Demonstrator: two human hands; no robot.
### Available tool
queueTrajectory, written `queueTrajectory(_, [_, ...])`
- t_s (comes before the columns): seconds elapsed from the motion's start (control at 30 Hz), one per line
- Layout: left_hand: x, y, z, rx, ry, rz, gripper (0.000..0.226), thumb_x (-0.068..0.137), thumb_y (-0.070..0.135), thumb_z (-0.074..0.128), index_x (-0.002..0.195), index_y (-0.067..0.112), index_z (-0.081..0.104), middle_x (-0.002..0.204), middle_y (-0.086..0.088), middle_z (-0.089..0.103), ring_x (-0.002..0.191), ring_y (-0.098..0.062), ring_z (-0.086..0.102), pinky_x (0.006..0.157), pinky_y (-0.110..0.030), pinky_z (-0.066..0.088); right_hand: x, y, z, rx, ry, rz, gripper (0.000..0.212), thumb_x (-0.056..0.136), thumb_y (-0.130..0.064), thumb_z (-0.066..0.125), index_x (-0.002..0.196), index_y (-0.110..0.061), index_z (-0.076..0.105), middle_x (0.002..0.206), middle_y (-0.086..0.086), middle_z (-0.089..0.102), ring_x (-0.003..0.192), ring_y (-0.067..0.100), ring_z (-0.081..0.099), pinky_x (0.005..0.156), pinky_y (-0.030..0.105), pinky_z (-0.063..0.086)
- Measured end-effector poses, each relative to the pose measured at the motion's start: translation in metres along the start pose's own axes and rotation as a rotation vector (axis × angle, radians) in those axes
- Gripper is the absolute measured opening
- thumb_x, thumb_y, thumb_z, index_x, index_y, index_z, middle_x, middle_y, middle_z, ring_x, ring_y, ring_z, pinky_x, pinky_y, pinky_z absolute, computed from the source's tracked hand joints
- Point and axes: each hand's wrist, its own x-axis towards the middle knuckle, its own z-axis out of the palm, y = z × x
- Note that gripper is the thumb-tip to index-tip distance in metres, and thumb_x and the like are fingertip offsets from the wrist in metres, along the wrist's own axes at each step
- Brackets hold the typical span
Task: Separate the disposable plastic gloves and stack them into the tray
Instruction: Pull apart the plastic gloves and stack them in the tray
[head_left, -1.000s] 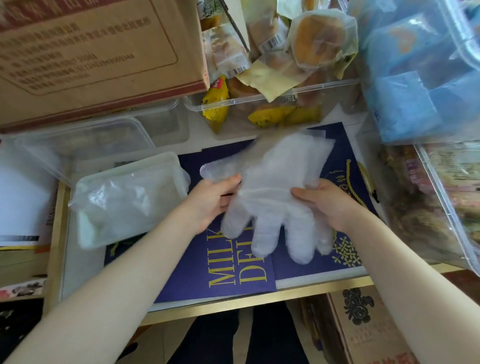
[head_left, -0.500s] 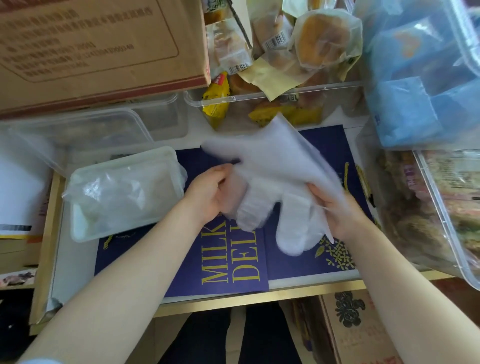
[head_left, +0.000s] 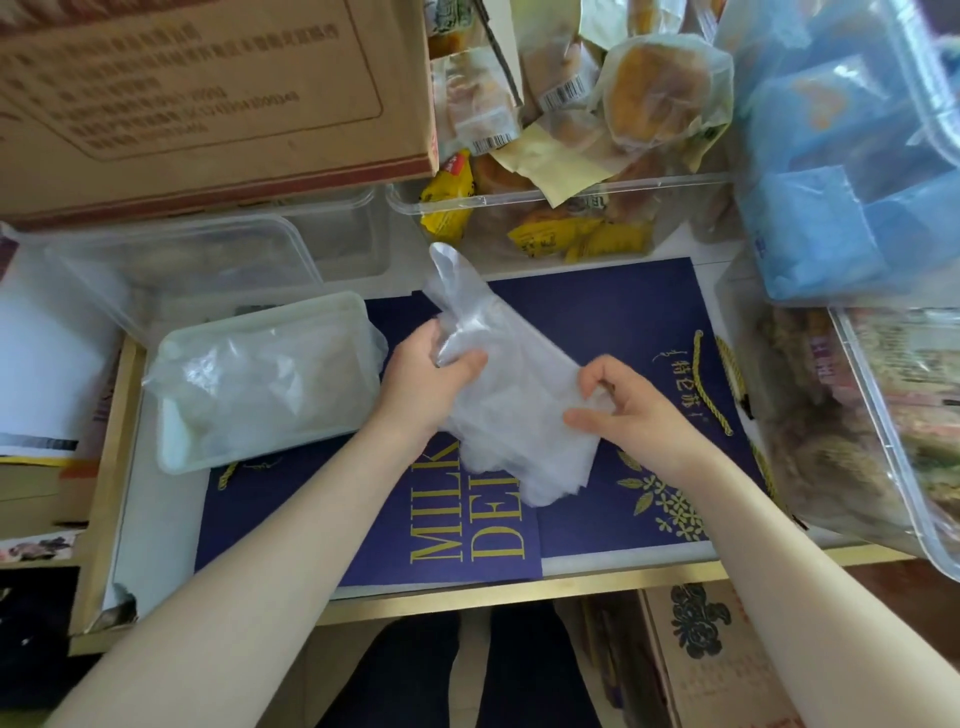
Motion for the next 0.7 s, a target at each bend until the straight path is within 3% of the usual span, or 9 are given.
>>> queueTrajectory(0.1, [-0.006,0.006,-0.009,0.032,-0.112,0.132,0.028,0.085,0.005,0.065,0.097,0.03,0.06,0.098,0.003,0.069,0.095,-0.018,0.066,0.088,-0.042,0.052,0.005,-0.007,0.005,0.012,0.063,-0.006,0.046,0.081,-0.009,0.069,0.112,-0.033,0.044,0.097,-0.002,0.067,0.091,0.018,0.065,0.084,0.034,0.05])
queueTrajectory(0.17, [-0.008,0.009,-0.013,0.047,-0.183,0.18,0.03,0.084,0.007,0.066,0.098,0.032,0.06,0.1,0.005,0.069,0.098,-0.017,0.065,0.089,-0.041,0.052,0.009,-0.018,0.012,-0.026,0.08,-0.021,0.043,0.085,-0.015,0.066,0.122,-0.028,0.047,0.096,0.001,0.068,0.091,0.017,0.066,0.083,0.034,0.052])
queueTrajectory(0.23, [-0.009,0.008,-0.015,0.042,-0.211,0.181,0.032,0.083,0.01,0.069,0.101,0.033,0.058,0.102,0.007,0.067,0.099,-0.014,0.064,0.089,-0.037,0.051,0.014,-0.029,0.023,-0.168,0.084,-0.055,0.021,0.088,-0.024,0.063,0.105,-0.013,0.061,0.092,0.011,0.068,0.087,0.025,0.066,0.077,0.043,0.051])
queueTrajectory(0.33, [-0.009,0.003,-0.02,0.134,0.047,0.221,0.057,0.076,0.022,0.074,0.124,0.027,0.044,0.12,0.004,0.056,0.112,-0.012,0.055,0.097,-0.023,0.044,0.018,-0.038,0.041,-0.254,0.153,-0.053,0.034,0.085,-0.032,0.059,0.085,0.002,0.056,0.079,0.018,0.06,0.07,0.024,0.054,0.061,0.037,0.041])
queueTrajectory(0.4, [-0.014,0.0,-0.026,0.374,0.252,0.444,0.069,0.081,0.018,0.069,0.14,0.01,0.033,0.134,-0.007,0.046,0.123,-0.013,0.042,0.103,-0.01,0.03,0.02,-0.043,0.049,-0.352,0.202,-0.035,0.031,0.088,-0.025,0.057,0.078,0.003,0.048,0.069,0.01,0.05,0.064,0.018,0.043,0.056,0.033,0.03])
queueTrajectory(0.5, [-0.018,-0.005,-0.032,0.709,0.153,0.779,0.056,0.089,0.026,0.051,0.137,0.001,0.041,0.142,-0.019,0.041,0.131,-0.022,0.032,0.111,-0.017,0.016,0.02,-0.048,0.058,-0.453,0.195,-0.015,0.031,0.088,-0.024,0.056,0.075,0.001,0.044,0.065,0.004,0.044,0.06,0.018,0.037,0.053,0.033,0.026])
queueTrajectory(0.57, [-0.019,-0.011,-0.033,0.74,0.015,0.774,0.056,0.091,0.032,0.045,0.138,0.003,0.041,0.145,-0.018,0.039,0.133,-0.022,0.031,0.112,-0.02,0.016,0.018,-0.055,0.066,-0.517,0.146,-0.064,0.034,0.09,-0.025,0.056,0.066,-0.007,0.04,0.06,0.001,0.041,0.056,0.016,0.034,0.049,0.027,0.024])
queueTrajectory(0.7, [-0.026,-0.007,-0.043,0.443,-0.113,0.429,0.049,0.095,0.031,0.05,0.14,0.018,0.038,0.14,0.0,0.046,0.125,-0.01,0.044,0.097,-0.004,0.026,0.015,-0.07,0.077,-0.614,-0.004,-0.204,0.038,0.091,-0.023,0.058,0.063,-0.016,0.033,0.056,-0.001,0.036,0.054,0.018,0.031,0.051,0.031,0.022])
